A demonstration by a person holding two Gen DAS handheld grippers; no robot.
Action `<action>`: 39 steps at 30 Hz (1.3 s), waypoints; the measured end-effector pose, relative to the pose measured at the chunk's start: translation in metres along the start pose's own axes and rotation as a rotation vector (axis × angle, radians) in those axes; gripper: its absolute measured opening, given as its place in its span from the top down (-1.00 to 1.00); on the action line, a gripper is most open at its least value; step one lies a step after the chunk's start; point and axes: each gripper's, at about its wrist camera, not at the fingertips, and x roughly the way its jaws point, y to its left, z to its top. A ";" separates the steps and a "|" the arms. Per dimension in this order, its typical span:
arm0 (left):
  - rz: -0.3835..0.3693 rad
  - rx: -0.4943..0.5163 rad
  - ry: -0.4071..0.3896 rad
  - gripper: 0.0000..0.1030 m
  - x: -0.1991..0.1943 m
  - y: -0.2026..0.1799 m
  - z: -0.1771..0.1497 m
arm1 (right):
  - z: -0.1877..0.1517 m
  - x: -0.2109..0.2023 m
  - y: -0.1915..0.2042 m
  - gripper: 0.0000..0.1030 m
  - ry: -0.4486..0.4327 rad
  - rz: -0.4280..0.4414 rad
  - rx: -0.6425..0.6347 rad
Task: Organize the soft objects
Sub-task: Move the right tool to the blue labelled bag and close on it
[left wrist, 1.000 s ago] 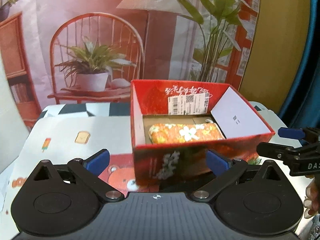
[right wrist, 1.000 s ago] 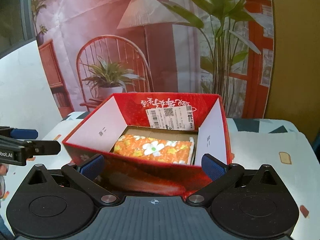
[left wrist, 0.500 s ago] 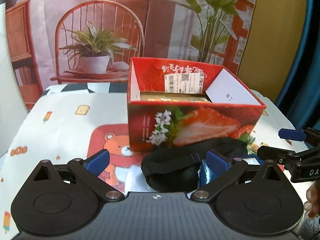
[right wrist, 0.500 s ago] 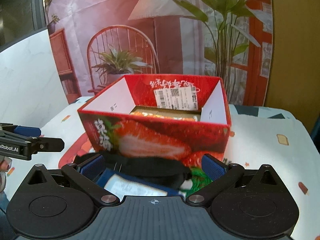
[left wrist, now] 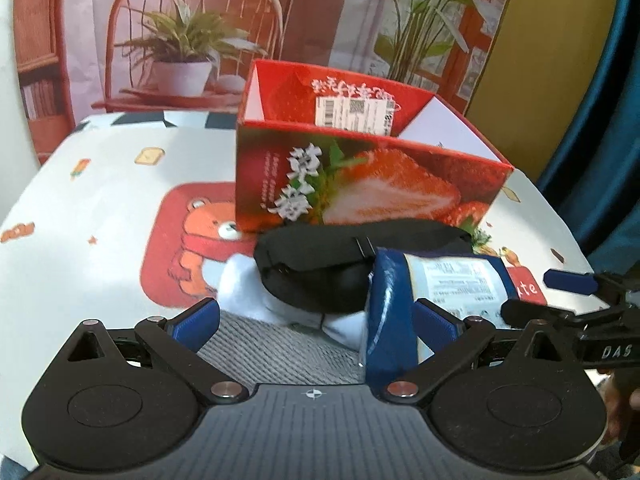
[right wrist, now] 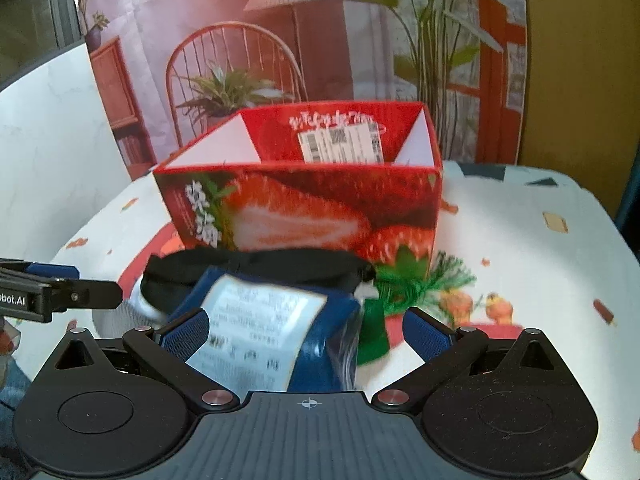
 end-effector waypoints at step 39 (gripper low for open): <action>-0.205 0.104 0.176 -0.60 0.063 -0.025 0.016 | -0.009 0.029 -0.009 -0.34 0.158 0.097 -0.036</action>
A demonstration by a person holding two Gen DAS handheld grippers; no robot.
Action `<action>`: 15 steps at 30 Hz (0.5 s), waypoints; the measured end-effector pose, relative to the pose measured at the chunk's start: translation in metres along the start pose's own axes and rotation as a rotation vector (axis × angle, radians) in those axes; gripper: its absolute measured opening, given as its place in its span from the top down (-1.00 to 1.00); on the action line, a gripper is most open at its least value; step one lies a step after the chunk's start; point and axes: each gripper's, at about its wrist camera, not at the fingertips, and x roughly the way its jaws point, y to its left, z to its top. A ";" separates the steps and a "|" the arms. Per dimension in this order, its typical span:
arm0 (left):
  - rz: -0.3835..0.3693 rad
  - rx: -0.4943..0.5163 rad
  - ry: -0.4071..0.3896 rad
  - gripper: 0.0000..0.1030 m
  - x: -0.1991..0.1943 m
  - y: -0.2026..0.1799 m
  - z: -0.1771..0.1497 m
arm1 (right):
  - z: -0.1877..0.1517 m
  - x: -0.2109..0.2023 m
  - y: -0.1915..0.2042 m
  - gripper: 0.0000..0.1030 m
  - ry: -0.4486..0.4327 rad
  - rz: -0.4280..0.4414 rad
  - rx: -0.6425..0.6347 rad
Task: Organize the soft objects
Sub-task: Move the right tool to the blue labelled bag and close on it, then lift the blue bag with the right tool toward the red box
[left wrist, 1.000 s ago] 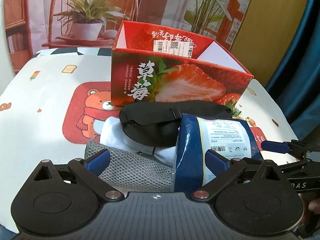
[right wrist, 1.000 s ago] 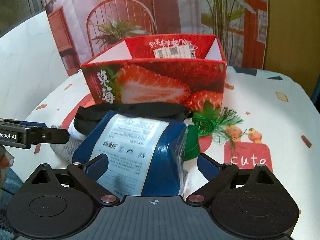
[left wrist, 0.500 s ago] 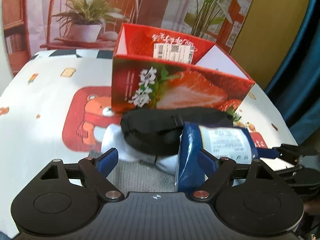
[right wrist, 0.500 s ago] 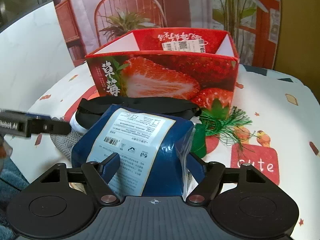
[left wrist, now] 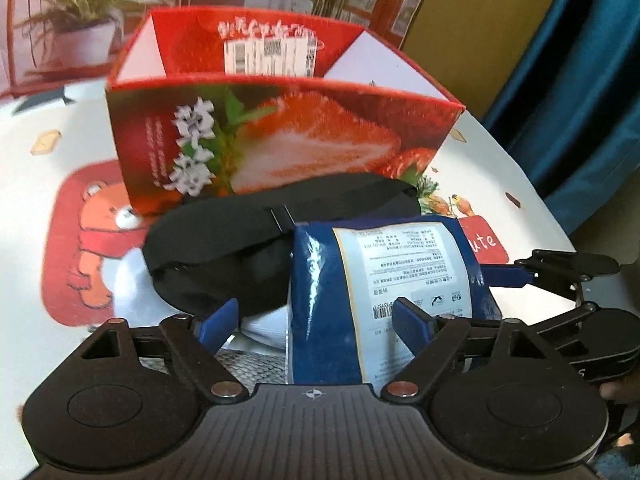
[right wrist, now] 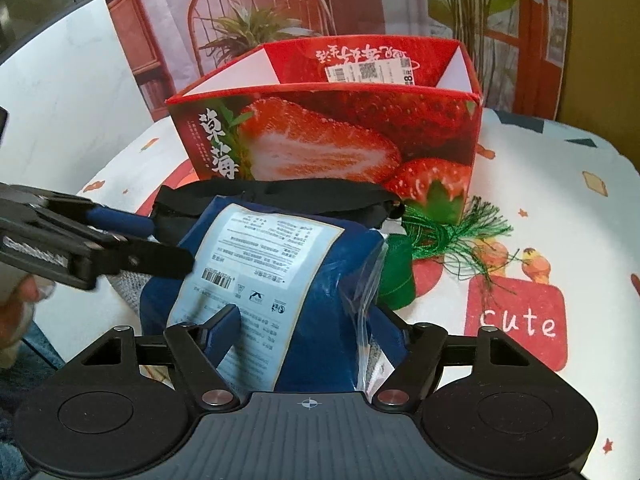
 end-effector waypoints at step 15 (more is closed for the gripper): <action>-0.062 0.026 0.047 -0.10 0.020 -0.003 -0.001 | 0.002 0.004 -0.004 -0.15 0.042 0.042 -0.007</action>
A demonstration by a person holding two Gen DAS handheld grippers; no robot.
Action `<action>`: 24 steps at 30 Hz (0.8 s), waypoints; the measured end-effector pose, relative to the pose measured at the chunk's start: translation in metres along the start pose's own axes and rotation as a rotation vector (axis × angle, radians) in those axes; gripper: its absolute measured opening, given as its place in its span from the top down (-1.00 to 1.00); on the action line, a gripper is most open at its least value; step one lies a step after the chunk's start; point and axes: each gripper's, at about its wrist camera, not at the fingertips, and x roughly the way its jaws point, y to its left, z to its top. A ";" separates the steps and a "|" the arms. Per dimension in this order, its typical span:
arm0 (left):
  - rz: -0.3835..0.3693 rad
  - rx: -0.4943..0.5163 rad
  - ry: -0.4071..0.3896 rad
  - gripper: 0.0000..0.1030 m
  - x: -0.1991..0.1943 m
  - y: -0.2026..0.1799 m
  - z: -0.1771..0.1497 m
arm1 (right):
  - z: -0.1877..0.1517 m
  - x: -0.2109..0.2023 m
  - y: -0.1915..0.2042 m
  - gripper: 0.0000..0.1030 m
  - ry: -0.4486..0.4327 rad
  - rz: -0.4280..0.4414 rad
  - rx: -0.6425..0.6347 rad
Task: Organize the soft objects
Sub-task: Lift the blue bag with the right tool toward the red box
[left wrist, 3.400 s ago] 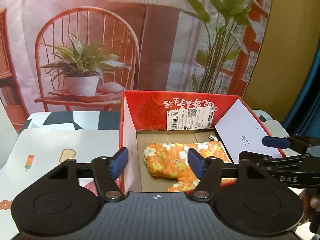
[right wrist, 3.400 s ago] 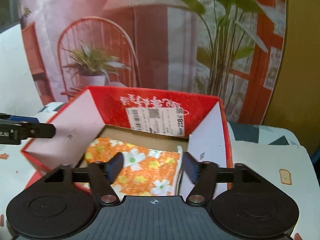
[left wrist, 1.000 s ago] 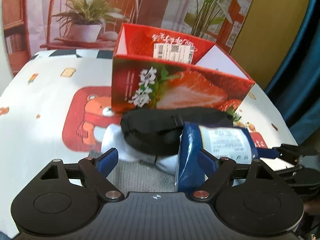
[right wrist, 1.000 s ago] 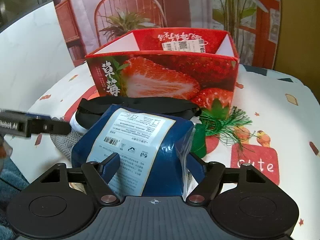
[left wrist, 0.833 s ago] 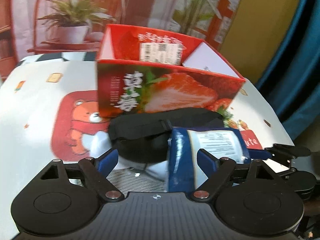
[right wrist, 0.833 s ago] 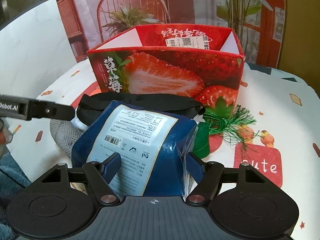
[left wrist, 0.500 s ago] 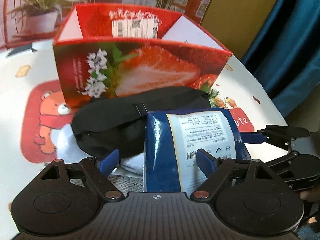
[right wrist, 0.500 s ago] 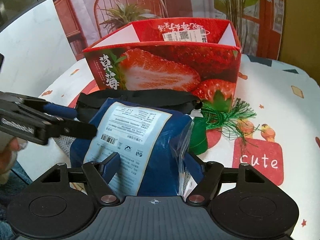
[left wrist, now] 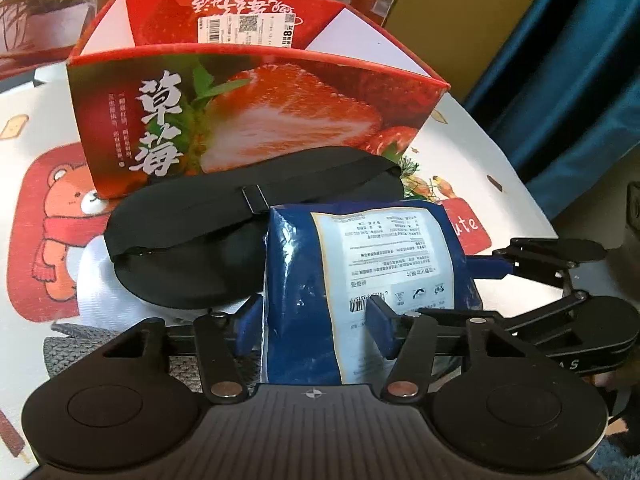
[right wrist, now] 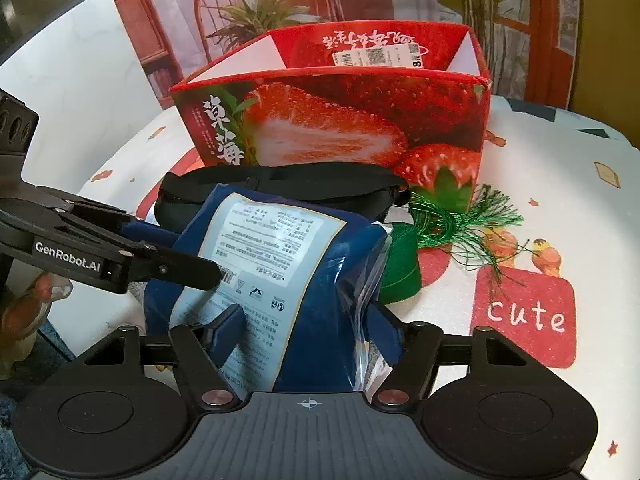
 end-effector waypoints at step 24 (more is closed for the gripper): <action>0.070 0.049 -0.269 0.13 -0.097 0.011 0.056 | 0.093 -0.046 0.047 0.29 -0.172 0.020 -0.347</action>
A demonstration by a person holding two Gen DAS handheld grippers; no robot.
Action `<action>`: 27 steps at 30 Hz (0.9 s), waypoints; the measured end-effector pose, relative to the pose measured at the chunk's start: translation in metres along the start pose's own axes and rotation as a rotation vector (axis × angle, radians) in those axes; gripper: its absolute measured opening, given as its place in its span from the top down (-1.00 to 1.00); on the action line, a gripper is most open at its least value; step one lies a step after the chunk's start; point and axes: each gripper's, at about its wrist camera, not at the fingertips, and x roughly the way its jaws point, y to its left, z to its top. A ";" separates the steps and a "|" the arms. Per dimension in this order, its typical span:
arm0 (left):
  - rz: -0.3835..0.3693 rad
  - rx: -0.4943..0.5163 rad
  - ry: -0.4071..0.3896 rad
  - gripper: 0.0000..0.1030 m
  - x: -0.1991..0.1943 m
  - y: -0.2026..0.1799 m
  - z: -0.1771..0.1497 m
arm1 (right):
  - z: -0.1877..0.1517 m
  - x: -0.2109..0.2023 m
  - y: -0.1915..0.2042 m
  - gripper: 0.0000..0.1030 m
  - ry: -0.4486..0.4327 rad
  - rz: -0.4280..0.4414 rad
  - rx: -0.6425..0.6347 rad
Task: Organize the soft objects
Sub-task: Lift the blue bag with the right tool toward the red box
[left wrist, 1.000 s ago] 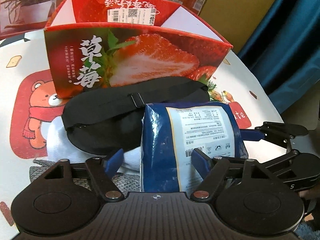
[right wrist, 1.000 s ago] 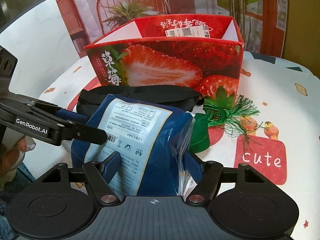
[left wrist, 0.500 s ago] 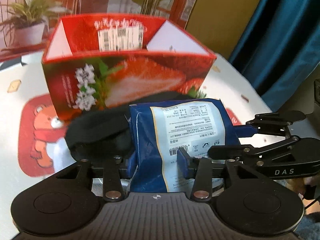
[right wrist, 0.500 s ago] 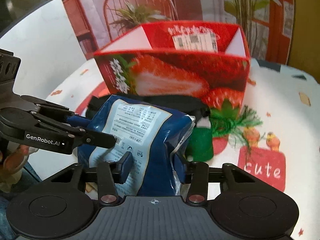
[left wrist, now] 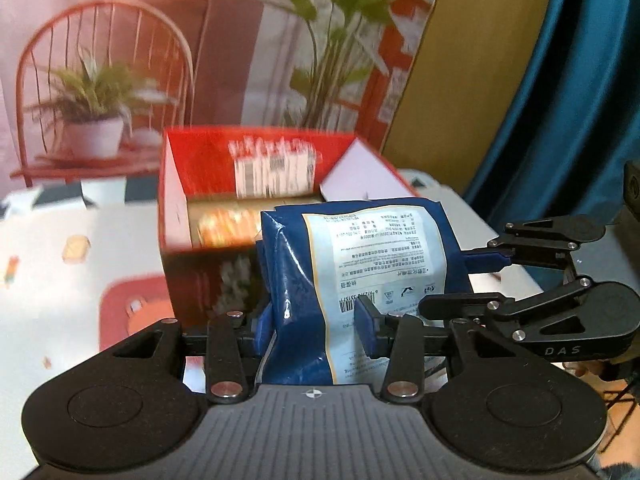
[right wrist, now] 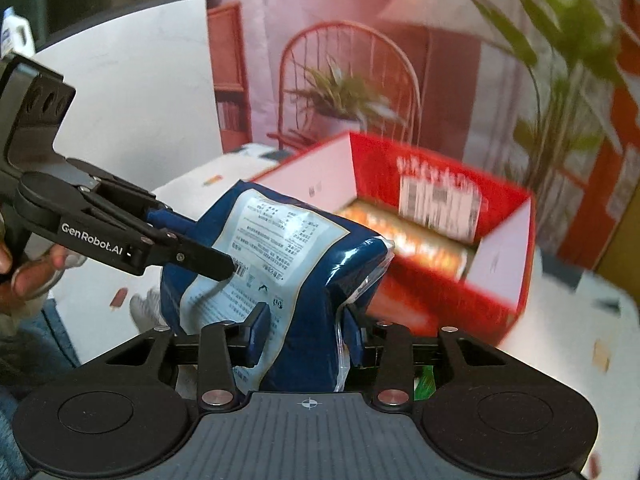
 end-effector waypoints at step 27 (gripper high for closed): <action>0.128 0.014 -0.256 0.13 0.056 0.013 0.115 | 0.086 0.053 -0.064 0.33 -0.338 -0.257 -0.145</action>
